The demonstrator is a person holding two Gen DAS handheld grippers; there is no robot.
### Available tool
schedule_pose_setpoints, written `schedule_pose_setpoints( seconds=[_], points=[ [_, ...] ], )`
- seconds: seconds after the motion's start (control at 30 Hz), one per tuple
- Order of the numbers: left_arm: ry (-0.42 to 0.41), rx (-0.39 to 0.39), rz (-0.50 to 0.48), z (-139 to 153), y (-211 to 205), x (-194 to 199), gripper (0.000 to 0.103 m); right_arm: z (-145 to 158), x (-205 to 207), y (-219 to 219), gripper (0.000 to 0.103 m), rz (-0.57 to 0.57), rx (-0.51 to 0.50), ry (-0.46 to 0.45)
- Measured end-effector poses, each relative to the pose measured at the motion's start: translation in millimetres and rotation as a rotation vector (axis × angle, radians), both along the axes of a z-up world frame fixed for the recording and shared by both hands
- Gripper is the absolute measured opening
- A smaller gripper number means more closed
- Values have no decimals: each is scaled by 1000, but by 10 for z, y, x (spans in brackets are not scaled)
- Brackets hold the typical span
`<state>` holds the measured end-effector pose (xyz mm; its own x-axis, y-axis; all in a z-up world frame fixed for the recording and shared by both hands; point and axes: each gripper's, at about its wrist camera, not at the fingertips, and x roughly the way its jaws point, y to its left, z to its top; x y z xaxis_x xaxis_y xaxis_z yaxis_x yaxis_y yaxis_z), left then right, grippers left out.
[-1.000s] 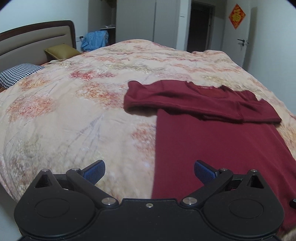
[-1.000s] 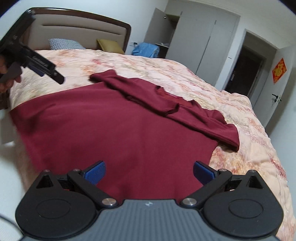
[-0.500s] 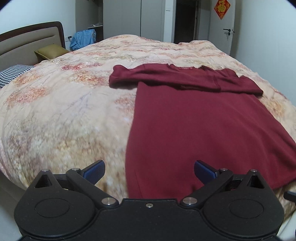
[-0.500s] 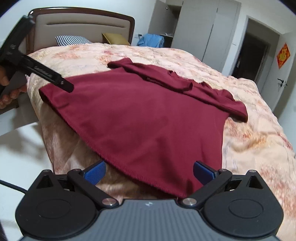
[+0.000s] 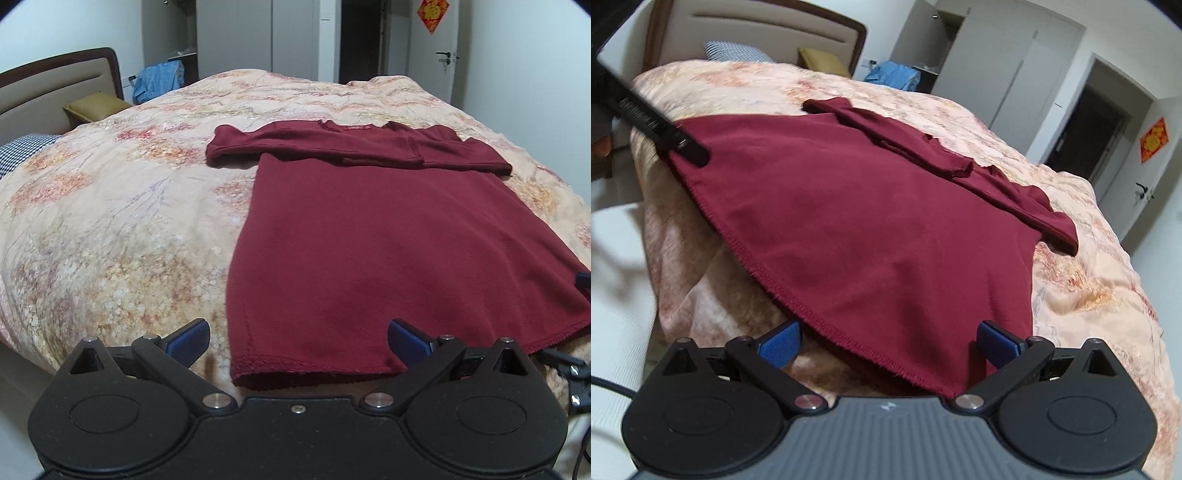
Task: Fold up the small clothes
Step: 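Grasp the hem corner with the right gripper while the left gripper grasps the other hem corner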
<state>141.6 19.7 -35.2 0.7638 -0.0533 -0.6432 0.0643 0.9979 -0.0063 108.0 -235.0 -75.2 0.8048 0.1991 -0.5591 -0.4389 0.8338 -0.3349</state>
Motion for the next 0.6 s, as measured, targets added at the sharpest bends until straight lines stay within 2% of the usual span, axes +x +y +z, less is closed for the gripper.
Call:
schedule_pose_setpoints(
  seconds=[0.17, 0.4, 0.47, 0.5, 0.57, 0.6],
  points=[
    [15, -7, -31, -6, -52, 11, 102, -54, 31, 17, 103, 42, -11, -5],
    [25, -3, -38, 33, -105, 67, 102, -218, -74, 232, 102, 166, -181, -67],
    [26, -2, -42, 45, -122, 79, 102, -221, -60, 248, 94, 169, -189, -86],
    [26, -2, -45, 51, -127, 81, 102, -214, -52, 255, 86, 163, -188, -95],
    [24, 2, -51, 64, -138, 82, 102, -180, -50, 248, 77, 153, -172, -112],
    [23, 2, -54, 70, -142, 83, 102, -155, -63, 240, 63, 146, -157, -132]
  ],
)
